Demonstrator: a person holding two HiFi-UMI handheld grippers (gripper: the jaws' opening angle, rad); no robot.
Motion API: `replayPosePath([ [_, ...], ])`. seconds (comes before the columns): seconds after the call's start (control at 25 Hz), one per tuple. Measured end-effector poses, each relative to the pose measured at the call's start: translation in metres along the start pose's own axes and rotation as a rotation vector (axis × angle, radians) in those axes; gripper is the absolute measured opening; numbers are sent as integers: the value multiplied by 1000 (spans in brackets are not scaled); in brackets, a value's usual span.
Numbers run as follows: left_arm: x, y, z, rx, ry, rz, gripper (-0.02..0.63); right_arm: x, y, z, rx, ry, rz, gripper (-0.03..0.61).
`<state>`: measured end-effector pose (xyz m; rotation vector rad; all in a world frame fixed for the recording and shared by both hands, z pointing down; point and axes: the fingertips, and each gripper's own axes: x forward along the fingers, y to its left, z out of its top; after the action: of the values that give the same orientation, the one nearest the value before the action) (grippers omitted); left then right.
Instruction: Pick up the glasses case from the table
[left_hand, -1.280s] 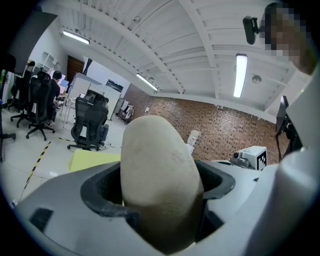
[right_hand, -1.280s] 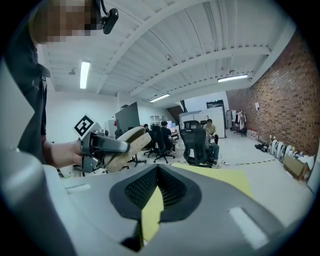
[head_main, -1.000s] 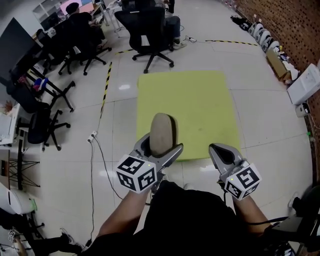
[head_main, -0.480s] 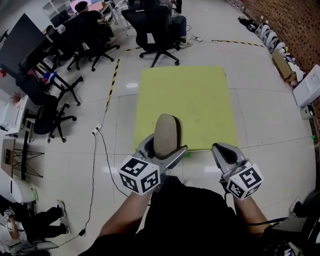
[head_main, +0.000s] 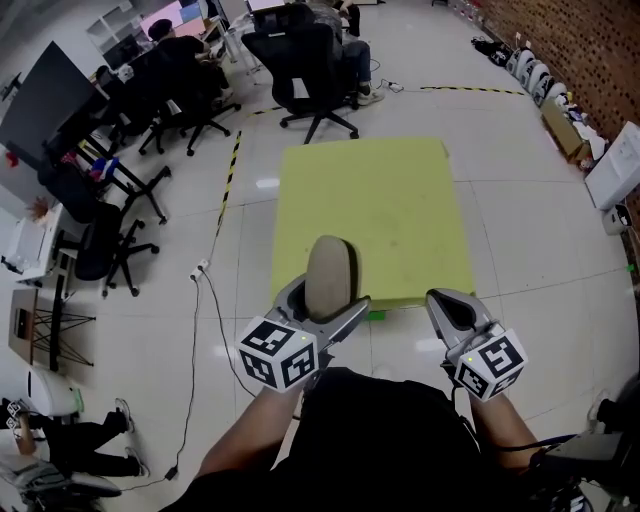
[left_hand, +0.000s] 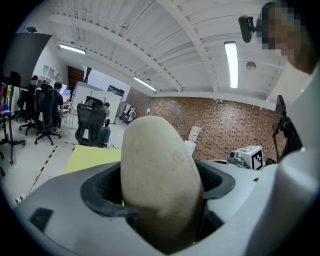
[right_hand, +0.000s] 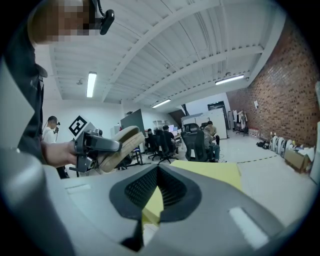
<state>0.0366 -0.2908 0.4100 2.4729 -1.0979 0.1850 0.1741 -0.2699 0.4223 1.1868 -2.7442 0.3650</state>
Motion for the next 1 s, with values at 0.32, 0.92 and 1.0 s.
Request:
replayPosePath([
  [0.32, -16, 15, 3, 9, 10, 2, 436, 5, 17, 2, -16, 13, -40, 2],
  [0.92, -50, 41, 8, 10, 28, -58, 436, 30, 70, 5, -12, 24, -92, 2],
  [1.0, -54, 43, 7, 10, 28, -66, 436, 31, 75, 5, -15, 26, -98, 2],
])
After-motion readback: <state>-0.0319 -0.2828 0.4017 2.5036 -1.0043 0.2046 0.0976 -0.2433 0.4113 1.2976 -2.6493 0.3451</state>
